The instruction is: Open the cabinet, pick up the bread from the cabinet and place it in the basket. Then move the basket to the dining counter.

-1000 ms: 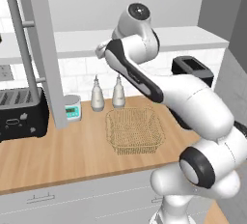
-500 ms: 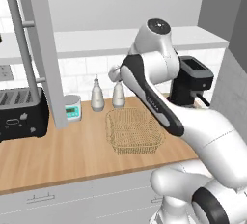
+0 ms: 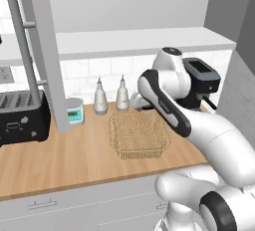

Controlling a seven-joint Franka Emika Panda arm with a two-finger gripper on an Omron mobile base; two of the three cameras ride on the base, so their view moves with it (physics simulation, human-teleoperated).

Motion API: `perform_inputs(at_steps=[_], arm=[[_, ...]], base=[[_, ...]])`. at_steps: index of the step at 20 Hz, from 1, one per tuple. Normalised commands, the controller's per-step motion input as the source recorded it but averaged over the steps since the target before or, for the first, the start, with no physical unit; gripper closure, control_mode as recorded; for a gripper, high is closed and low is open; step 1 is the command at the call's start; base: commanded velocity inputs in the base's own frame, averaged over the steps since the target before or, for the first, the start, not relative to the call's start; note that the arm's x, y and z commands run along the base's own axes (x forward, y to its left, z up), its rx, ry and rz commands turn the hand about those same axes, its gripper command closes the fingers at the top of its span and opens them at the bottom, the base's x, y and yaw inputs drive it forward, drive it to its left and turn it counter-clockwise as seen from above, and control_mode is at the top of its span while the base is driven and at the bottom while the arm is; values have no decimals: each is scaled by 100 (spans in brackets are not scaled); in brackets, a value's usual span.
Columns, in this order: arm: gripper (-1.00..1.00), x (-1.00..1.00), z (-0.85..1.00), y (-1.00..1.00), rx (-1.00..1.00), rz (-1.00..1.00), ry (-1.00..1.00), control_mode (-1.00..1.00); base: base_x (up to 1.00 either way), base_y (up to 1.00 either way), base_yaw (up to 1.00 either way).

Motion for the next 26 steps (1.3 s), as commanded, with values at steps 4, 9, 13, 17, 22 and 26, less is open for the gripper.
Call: perform_inputs(at_steps=[4, 9, 13, 17, 22, 26], arm=[[100, 91, -100, 0, -9, 8, 29, -100], [100, 72, -100, 0, -12, 8, 23, -100], [100, 57, -100, 0, -15, 8, 9, -100], [100, 19, -92, 0, -18, 8, 0, -100], [-100, -9, -70, 0, -9, 4, -1, -100], [-100, -30, -4, -8, -2, 0, -12, -100]], base=[[0, 0, 0], [0, 0, 0], [0, 0, 0], [0, 0, 0], [0, 0, 0], [0, 0, 0]])
